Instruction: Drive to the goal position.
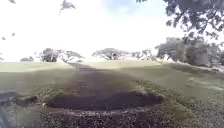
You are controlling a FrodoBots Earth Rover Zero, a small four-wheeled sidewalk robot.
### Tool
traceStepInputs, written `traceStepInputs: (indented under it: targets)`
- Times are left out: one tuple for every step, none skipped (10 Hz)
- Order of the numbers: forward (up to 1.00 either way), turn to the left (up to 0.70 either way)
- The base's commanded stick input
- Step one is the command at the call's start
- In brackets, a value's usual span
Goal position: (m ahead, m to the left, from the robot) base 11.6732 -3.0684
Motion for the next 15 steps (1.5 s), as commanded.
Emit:
traceStepInputs:
  targets:
    - [0.5, 0.0]
    - [0.5, 0.0]
    - [0.5, 0.0]
    - [0.5, 0.0]
    - [0.5, 0.0]
    - [0.5, 0.0]
    - [0.5, 0.0]
    - [0.5, 0.0]
    - [0.5, 0.0]
    - [0.5, 0.02]
    - [0.5, 0.42]
    - [0.5, 0.42]
    - [0.5, 0.11]
    - [0.5, 0.0]
    - [0.5, 0.0]
